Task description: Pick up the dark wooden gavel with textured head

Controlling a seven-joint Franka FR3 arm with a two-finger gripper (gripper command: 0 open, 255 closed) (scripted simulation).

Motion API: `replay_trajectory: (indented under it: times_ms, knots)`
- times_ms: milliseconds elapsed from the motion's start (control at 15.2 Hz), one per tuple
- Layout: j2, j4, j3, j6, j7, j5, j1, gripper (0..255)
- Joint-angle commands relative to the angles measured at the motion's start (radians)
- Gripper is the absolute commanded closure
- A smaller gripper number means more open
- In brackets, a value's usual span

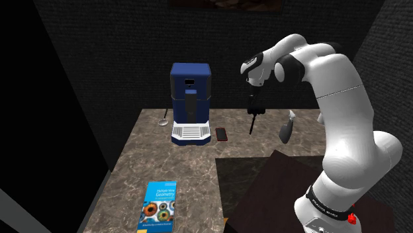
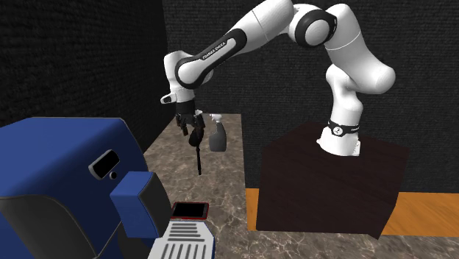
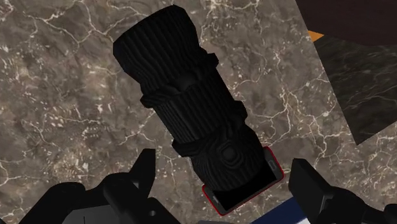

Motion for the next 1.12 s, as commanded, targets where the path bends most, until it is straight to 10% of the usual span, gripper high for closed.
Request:
replay_trajectory:
  times_ms: [0, 132, 198, 1056]
  knots:
    - [0.018, 0.004, 0.005, 0.014, -0.002, 0.006, -0.003, 0]
    - [0.022, 0.003, 0.007, 0.019, -0.003, 0.008, -0.004, 0]
    - [0.022, 0.001, 0.007, 0.020, -0.003, 0.008, -0.003, 255]
    - [-0.008, 0.007, -0.003, -0.014, 0.004, -0.004, 0.001, 255]
